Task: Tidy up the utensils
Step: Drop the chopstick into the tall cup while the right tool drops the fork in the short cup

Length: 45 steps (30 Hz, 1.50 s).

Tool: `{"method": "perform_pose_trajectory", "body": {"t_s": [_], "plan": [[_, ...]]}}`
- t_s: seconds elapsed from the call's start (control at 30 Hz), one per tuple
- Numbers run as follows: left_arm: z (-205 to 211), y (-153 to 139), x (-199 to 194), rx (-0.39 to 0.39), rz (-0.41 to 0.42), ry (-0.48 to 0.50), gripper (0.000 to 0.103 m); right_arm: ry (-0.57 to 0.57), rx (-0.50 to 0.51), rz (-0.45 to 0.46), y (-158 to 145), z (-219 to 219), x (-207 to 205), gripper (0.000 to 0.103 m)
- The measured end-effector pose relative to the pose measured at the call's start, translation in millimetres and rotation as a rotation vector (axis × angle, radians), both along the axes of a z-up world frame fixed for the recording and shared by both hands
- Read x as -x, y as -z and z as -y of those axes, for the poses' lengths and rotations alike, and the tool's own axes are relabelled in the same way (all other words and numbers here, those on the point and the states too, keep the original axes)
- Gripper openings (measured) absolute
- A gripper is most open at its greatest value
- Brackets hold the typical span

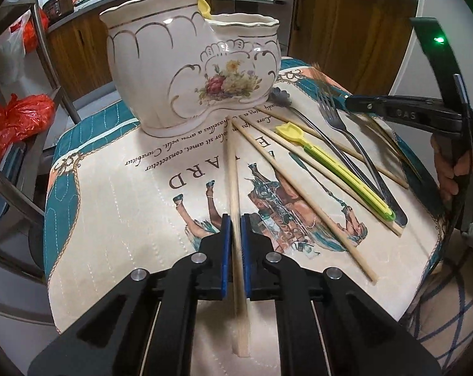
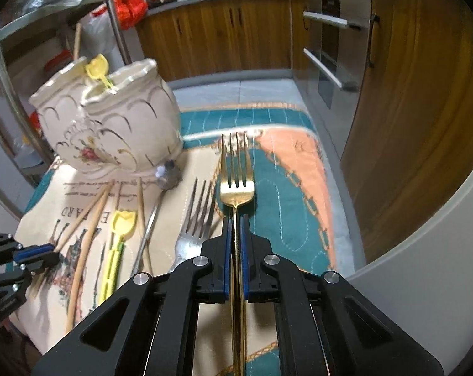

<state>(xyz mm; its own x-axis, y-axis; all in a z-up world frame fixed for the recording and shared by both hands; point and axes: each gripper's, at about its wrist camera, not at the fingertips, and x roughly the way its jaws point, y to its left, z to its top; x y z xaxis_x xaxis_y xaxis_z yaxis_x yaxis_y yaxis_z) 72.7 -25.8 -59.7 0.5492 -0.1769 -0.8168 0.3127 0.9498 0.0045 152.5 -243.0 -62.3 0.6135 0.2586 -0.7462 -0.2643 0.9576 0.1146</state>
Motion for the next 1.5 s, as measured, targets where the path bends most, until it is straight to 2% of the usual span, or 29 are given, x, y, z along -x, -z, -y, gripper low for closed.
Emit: {"method": "perform_pose_trajectory", "body": {"t_s": [0.23, 0.43, 0.53, 0.63, 0.83, 0.97, 1.07, 1.17, 1.4, 1.5], "plan": [[-4.8, -8.1, 2.5, 0.018, 0.033, -0.006, 0.006, -0.006, -0.063, 0.154, -32.9, 9.8, 19.7, 0.006], [-4.2, -24.5, 10.7, 0.044, 0.107, 0.012, 0.006, -0.025, -0.08, 0.292, -58.9, 9.2, 39.8, 0.006], [-3.0, -38.1, 19.0, 0.076, 0.188, 0.04, 0.006, -0.027, -0.082, 0.361, -70.0, 7.5, 49.5, 0.006], [-2.8, -55.5, 29.2, 0.107, 0.304, 0.059, 0.006, -0.032, -0.082, 0.416, -77.3, 5.6, 55.0, 0.006], [-9.7, -90.7, 40.8, 0.157, 0.529, 0.029, 0.006, -0.037, -0.078, 0.514, -93.2, -1.7, 66.6, 0.006], [-30.7, -122.4, 31.5, 0.266, 0.638, -0.023, 0.006, -0.048, -0.129, 0.536, -113.4, -8.7, 67.1, 0.006], [-45.9, -137.7, 12.8, 0.352, 0.66, -0.046, 0.006, -0.076, -0.176, 0.528, -128.6, -15.6, 60.5, 0.006], [-57.2, -144.5, -7.3, 0.404, 0.671, -0.059, 0.006, -0.096, -0.201, 0.543, -139.8, -24.1, 54.3, 0.006], [-66.8, -146.8, -62.2, 0.502, 0.666, -0.072, 0.006, -0.09, -0.265, 0.581, -154.5, -37.7, 21.2, 0.006], [-65.5, -142.3, -83.6, 0.514, 0.661, -0.082, 0.006, -0.071, -0.305, 0.607, -157.4, -39.1, 5.6, 0.006]]}}
